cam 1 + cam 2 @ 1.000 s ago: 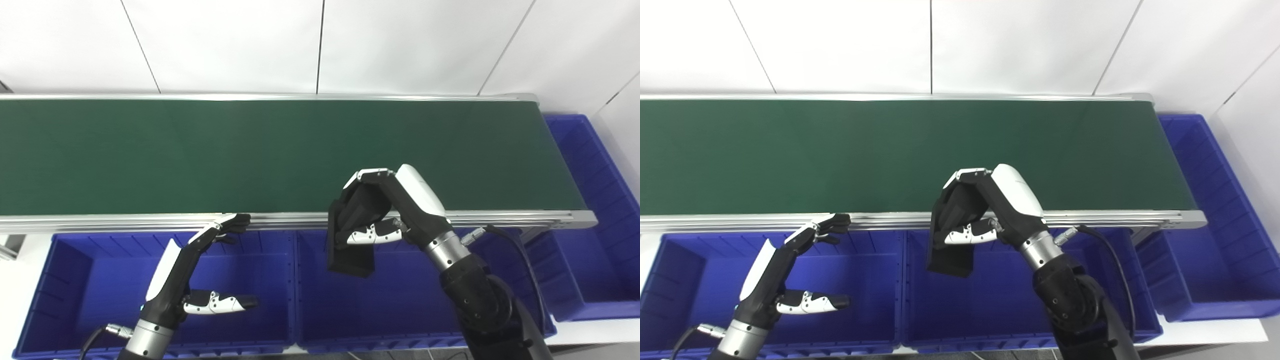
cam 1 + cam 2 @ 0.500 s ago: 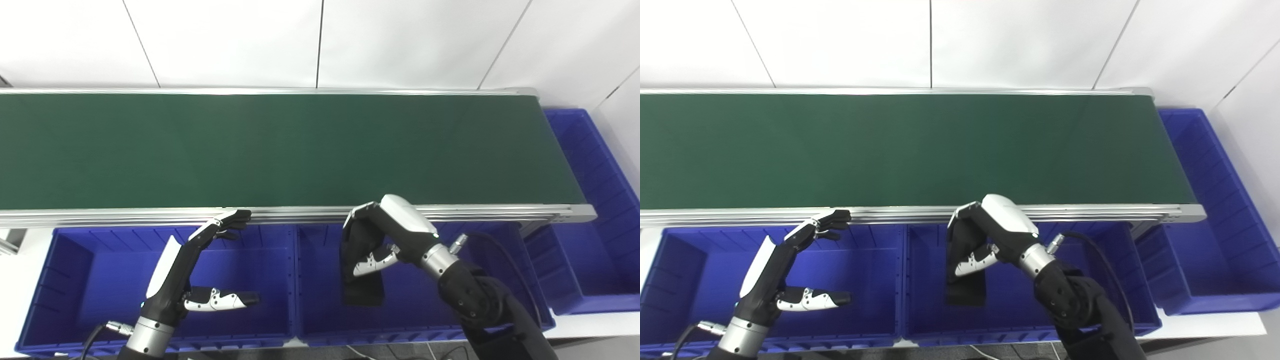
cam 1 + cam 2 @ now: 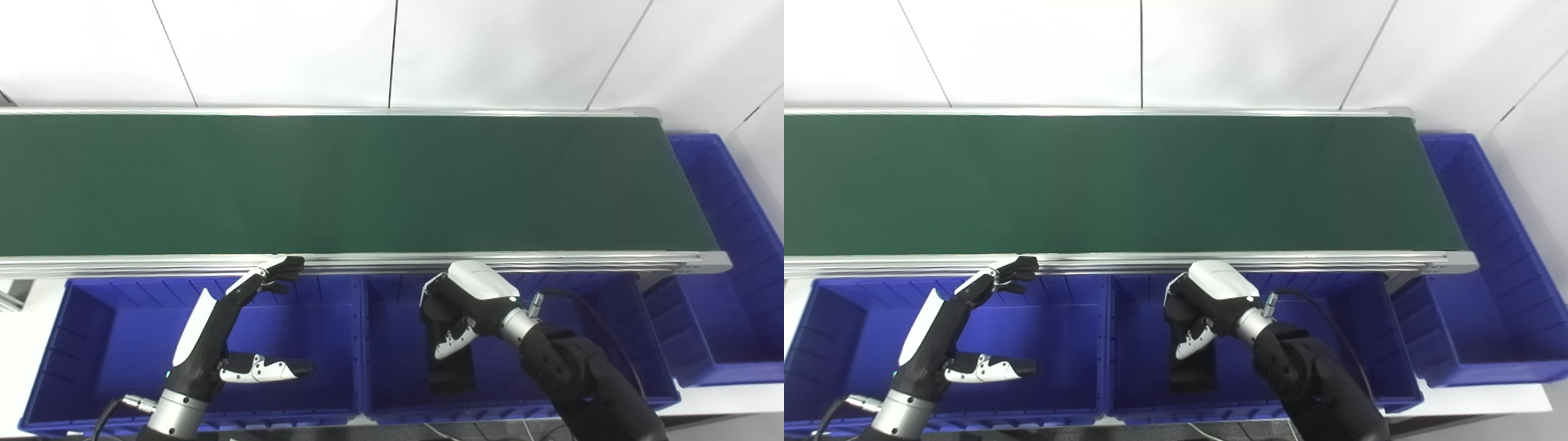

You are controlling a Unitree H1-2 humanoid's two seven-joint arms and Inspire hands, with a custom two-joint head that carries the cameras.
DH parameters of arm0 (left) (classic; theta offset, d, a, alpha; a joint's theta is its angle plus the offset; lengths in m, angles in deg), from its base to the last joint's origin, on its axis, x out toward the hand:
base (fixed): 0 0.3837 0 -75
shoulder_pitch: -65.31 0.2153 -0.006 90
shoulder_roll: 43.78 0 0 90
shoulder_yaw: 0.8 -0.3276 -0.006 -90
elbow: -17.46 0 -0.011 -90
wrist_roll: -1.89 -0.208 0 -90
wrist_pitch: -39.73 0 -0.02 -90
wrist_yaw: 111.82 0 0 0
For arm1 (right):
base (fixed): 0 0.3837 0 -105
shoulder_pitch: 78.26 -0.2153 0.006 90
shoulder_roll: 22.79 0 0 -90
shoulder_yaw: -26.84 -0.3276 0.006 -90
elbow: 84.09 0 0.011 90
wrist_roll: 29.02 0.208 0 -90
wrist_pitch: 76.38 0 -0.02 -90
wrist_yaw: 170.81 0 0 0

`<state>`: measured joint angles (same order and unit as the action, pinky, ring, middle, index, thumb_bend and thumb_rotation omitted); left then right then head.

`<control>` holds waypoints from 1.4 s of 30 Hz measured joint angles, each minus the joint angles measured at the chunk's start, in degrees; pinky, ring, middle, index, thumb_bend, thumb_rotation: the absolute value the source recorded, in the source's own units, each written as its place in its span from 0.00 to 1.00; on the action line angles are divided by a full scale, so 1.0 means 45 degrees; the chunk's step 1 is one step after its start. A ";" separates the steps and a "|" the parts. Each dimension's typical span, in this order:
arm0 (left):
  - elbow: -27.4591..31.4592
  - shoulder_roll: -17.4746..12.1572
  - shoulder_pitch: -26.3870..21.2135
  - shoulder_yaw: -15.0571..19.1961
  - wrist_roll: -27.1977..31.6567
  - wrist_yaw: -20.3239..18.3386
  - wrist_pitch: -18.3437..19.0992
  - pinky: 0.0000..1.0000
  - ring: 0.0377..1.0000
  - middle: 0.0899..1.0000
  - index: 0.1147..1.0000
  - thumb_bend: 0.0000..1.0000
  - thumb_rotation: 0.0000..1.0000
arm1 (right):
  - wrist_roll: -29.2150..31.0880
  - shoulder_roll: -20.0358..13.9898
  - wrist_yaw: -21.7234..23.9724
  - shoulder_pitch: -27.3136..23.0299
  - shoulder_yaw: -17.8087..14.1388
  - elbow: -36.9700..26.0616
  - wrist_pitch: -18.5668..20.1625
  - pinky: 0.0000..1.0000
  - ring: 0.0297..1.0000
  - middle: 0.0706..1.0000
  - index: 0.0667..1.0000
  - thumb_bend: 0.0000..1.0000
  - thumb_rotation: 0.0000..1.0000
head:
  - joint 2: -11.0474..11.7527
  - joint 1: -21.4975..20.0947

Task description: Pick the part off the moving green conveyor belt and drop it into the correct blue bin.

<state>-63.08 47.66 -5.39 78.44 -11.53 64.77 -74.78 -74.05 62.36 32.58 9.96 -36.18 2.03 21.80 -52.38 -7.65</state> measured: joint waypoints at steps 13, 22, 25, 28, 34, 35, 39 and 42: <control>0.0012 0.0065 0.0016 0.0050 -0.0004 -0.0064 0.0004 0.67 0.74 0.77 0.78 0.96 0.49 | 0.0350 -0.0188 0.0256 0.0106 -0.0217 -0.0438 -0.0002 0.67 0.79 0.79 0.71 0.81 0.25 | 0.0078 0.0059; 0.0014 0.0054 0.0025 0.0060 0.0006 -0.0081 0.0003 0.67 0.74 0.77 0.78 0.96 0.48 | 0.0554 -0.0481 0.0784 0.0572 -0.0384 -0.1771 0.0073 0.79 0.85 0.85 0.78 0.88 0.40 | 0.0078 0.0078; 0.0014 0.0051 0.0028 0.0071 0.0007 -0.0085 0.0002 0.67 0.74 0.77 0.78 0.96 0.48 | 0.0561 -0.0495 0.0914 0.0676 -0.0430 -0.1927 0.0126 0.77 0.83 0.83 0.77 0.89 0.38 | 0.0078 0.0117; 0.0011 0.0050 0.0031 0.0076 0.0015 -0.0085 0.0001 0.66 0.73 0.77 0.78 0.96 0.48 | 0.0856 -0.0495 0.0902 0.0815 -0.0695 -0.2013 0.0118 0.71 0.80 0.81 0.77 0.90 0.35 | 0.0117 0.0137; -0.0039 0.0034 0.0043 0.0064 0.0060 -0.0153 0.0001 0.66 0.74 0.77 0.78 0.97 0.49 | 0.3334 -0.0220 0.0781 0.1440 -0.1842 -0.2290 0.0115 0.66 0.78 0.84 0.85 0.92 0.36 | 0.0293 0.0409; -0.0042 0.0036 0.0040 0.0064 0.0060 -0.0203 0.0007 0.66 0.74 0.78 0.78 0.97 0.49 | 0.3697 -0.0119 0.0729 0.1536 -0.1993 -0.2287 0.0112 0.65 0.78 0.84 0.87 0.92 0.40 | 0.0371 0.0584; -0.0037 0.0036 0.0050 0.0034 0.0057 -0.0501 0.0307 0.64 0.74 0.79 0.80 0.97 0.47 | 0.4938 0.0081 0.0485 0.1914 -0.2359 -0.2284 0.0062 0.70 0.81 0.86 0.91 0.93 0.46 | 0.0624 0.1052; -0.0037 0.0041 0.0071 0.0030 0.0014 -0.0553 0.0482 0.65 0.74 0.80 0.80 0.97 0.47 | 0.5724 0.0213 0.0223 0.2138 -0.2633 -0.2280 0.0048 0.75 0.83 0.88 0.92 0.94 0.47 | 0.0741 0.1325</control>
<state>-63.25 47.85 -5.07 78.57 -11.47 62.28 -72.61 -48.29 63.32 33.59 19.58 -48.03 -8.23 22.01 -49.05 -1.68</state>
